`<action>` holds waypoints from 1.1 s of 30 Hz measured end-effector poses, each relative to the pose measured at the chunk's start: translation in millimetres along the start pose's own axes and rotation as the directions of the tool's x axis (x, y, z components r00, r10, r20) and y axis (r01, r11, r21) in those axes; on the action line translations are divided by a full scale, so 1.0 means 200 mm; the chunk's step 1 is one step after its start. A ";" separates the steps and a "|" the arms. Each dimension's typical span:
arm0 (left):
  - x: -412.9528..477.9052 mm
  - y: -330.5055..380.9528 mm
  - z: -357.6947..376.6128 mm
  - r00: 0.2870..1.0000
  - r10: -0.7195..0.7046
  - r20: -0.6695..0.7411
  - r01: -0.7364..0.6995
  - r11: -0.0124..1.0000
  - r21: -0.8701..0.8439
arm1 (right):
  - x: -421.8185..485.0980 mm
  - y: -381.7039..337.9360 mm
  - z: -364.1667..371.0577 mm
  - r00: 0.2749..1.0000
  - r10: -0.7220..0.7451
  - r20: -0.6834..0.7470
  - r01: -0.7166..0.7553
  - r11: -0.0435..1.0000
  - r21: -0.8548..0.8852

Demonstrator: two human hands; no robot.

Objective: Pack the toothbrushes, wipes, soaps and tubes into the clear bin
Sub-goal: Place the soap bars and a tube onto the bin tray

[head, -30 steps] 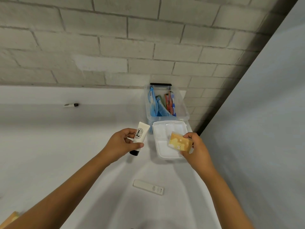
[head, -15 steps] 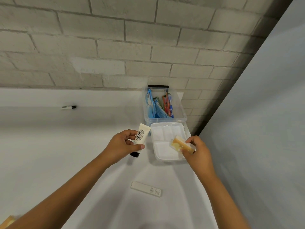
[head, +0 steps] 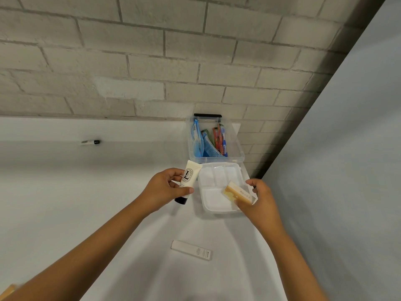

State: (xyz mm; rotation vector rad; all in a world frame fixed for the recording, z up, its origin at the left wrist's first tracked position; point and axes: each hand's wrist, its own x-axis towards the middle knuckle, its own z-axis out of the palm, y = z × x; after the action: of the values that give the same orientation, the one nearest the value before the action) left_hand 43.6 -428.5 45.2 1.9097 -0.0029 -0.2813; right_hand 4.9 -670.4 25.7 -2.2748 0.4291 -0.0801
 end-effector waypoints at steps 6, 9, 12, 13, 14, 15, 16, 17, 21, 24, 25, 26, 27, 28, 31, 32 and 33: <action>0.01 0.01 0.02 1.000 0.014 0.016 -0.014 1.000 -0.011 | -0.02 -0.01 -0.03 1.000 -0.027 0.013 0.027 1.000 -0.001; 0.02 0.03 0.03 0.999 0.023 0.025 -0.023 1.000 0.000 | -0.03 -0.03 -0.05 0.998 -0.059 0.002 0.059 0.998 0.007; 0.04 0.07 0.06 0.998 0.044 0.041 -0.045 0.999 0.031 | -0.01 -0.07 -0.06 0.994 -0.099 -0.039 0.101 0.994 0.040; 0.04 0.09 0.07 0.997 0.057 0.048 -0.059 0.998 0.037 | 0.00 -0.09 -0.06 0.993 -0.107 -0.056 0.110 0.993 0.051; 0.05 0.11 0.08 0.996 0.072 0.057 -0.075 0.996 0.040 | 0.02 -0.12 -0.07 0.990 -0.117 -0.072 0.122 0.990 0.066; 0.07 0.13 0.09 0.994 0.084 0.064 -0.087 0.995 0.042 | 0.03 -0.14 -0.07 0.987 -0.135 -0.086 0.142 0.986 0.090; 0.08 0.15 0.11 0.993 0.096 0.072 -0.099 0.994 0.046 | 0.04 -0.17 -0.08 0.983 -0.156 -0.099 0.167 0.978 0.122; 0.09 0.17 0.12 0.991 0.106 0.077 -0.110 0.993 0.053 | 0.06 -0.20 -0.08 0.979 -0.174 -0.106 0.190 0.968 0.165; 0.14 0.23 0.19 0.978 0.186 0.090 -0.194 0.976 0.098 | 0.10 -0.28 -0.07 0.981 -0.184 -0.058 0.192 0.911 0.366; 0.15 0.25 0.25 0.967 0.249 0.060 -0.255 0.960 0.115 | 0.13 -0.32 -0.06 0.984 -0.173 -0.051 0.178 0.893 0.412; 0.16 0.26 0.28 0.962 0.270 0.041 -0.273 0.954 0.125 | 0.14 -0.33 -0.06 0.984 -0.169 -0.054 0.176 0.894 0.413; 0.16 0.26 0.29 0.958 0.287 0.020 -0.287 0.948 0.134 | 0.14 -0.34 -0.05 0.983 -0.172 -0.057 0.180 0.896 0.406; 0.16 0.27 0.31 0.954 0.299 -0.003 -0.296 0.944 0.143 | 0.15 -0.35 -0.05 0.983 -0.175 -0.058 0.184 0.900 0.395; 0.16 0.27 0.32 0.952 0.305 -0.024 -0.298 0.943 0.146 | 0.15 -0.35 -0.05 0.982 -0.178 -0.056 0.186 0.905 0.382; 0.17 0.27 0.34 0.951 0.305 -0.048 -0.298 0.947 0.125 | 0.17 -0.36 -0.07 0.983 -0.180 -0.037 0.180 0.913 0.365; 0.17 0.27 0.33 0.950 0.309 -0.044 -0.303 0.947 0.108 | 0.18 -0.36 -0.08 0.981 -0.191 -0.036 0.191 0.913 0.360; 0.17 0.26 0.32 0.949 0.312 -0.040 -0.308 0.948 0.085 | 0.19 -0.36 -0.09 0.978 -0.204 -0.043 0.206 0.912 0.354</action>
State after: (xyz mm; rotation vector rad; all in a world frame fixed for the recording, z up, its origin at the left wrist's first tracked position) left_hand 71.6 -510.0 65.9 1.9592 -0.2808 -0.0167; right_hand 57.5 -651.2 86.3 -1.9504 0.1579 -0.2504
